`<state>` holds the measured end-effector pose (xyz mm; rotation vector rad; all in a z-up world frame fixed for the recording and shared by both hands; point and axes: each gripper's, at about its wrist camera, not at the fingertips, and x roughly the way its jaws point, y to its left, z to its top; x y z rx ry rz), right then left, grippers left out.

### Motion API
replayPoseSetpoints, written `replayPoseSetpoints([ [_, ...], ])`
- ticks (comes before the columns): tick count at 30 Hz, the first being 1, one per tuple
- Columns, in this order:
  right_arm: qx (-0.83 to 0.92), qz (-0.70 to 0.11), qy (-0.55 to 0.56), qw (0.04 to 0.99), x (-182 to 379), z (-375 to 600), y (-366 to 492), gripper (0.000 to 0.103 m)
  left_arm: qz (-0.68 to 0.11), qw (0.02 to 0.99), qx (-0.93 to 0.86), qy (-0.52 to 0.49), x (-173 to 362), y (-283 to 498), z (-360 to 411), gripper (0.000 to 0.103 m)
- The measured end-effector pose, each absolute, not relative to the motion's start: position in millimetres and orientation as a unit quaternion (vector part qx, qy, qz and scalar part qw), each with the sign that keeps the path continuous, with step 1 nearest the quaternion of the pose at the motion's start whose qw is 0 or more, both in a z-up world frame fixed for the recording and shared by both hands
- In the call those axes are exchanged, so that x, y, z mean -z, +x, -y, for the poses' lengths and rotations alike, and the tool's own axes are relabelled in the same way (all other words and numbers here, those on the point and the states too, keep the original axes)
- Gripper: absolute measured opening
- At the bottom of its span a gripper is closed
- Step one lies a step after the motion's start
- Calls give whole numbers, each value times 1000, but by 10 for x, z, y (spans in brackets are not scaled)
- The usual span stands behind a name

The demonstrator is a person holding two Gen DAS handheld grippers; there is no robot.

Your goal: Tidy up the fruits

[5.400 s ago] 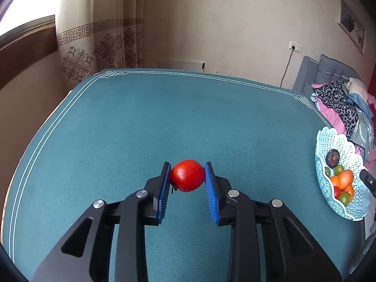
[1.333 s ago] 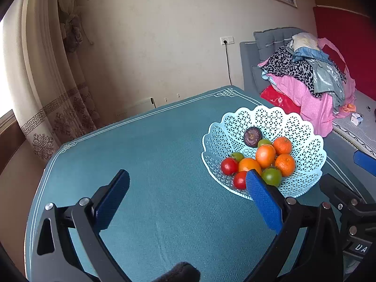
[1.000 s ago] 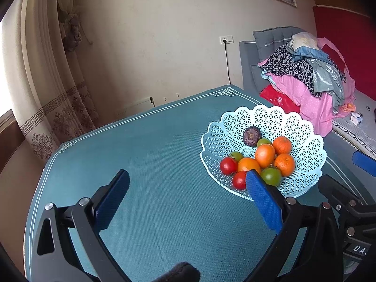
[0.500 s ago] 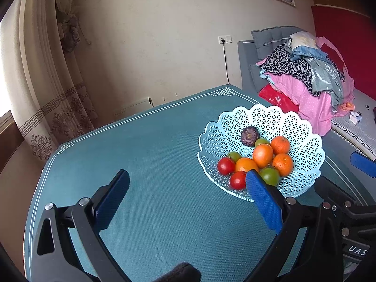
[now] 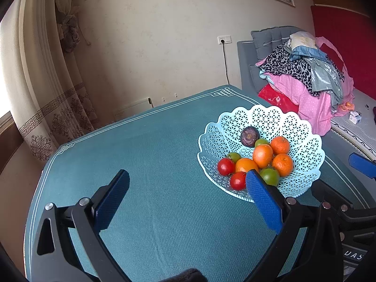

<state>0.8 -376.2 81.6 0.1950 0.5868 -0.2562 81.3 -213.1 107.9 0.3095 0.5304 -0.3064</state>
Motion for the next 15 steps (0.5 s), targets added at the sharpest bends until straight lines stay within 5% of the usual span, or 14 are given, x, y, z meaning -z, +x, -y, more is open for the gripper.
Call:
replayPoseSetpoints([
  [15, 111, -311, 87, 940, -757, 3591, 72, 93, -296, 937, 132, 128, -1005, 903, 1918, 101],
])
